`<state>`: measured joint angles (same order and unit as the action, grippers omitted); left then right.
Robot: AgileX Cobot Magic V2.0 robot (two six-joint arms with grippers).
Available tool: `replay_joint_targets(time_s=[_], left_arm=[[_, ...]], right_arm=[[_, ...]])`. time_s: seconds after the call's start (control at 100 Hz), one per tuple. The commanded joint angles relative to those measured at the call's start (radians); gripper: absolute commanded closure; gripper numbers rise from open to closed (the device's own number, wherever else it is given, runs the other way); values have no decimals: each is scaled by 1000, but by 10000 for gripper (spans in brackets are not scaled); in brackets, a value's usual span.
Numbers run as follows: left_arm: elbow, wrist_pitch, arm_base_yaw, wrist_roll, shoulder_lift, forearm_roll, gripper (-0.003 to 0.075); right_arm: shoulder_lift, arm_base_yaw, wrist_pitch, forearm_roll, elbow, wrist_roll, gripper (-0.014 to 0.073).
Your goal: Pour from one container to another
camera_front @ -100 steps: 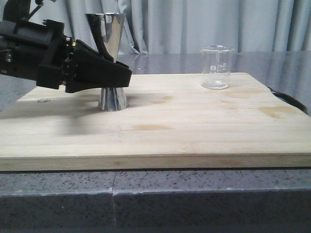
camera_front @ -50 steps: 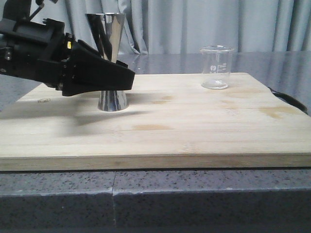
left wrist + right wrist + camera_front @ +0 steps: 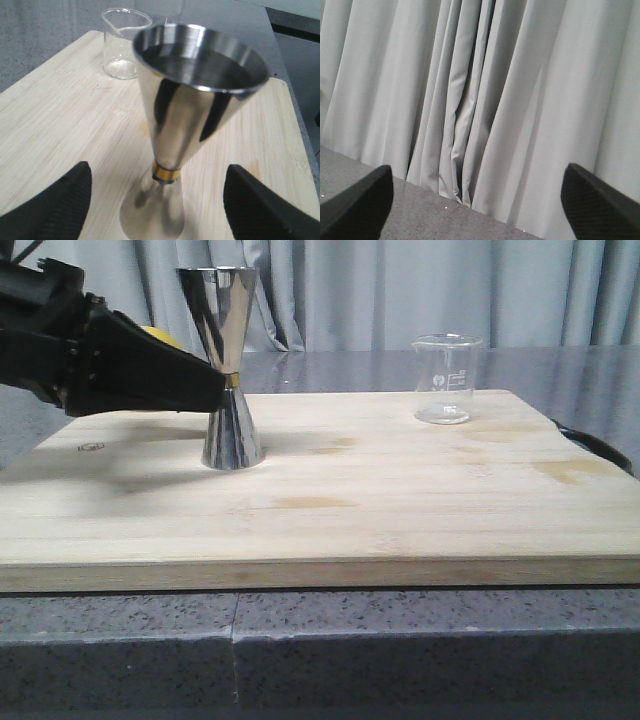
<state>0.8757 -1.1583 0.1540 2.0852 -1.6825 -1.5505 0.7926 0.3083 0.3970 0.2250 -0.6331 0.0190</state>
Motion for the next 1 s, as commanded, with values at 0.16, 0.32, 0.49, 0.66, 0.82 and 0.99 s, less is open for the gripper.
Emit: replay_joint_targets(time_s=[0.16,0.32,0.49,0.66,0.82,0.99], left_arm=[[20,-124,-77,-125,124,59,207],[21,-124,-140,-169,211,93,207],[24,-124,-226,-178,330,27,207],[24,-119,-307,-187,415,-206,207],[78,42,-375,-208,483,-294,207],[162,456,-391,-213,603,-299,207]], right_arm=[[-10,3,81,1,-33,3,-24],[-10,3,55,1,-33,3,-24],[-5,3,-15,1,-33,3,-24],[25,-12,2,1,-33,60,-24],[23,-102,11,-47,-37,160,-24],[-5,-247,-28,-125,-71,160,-24]])
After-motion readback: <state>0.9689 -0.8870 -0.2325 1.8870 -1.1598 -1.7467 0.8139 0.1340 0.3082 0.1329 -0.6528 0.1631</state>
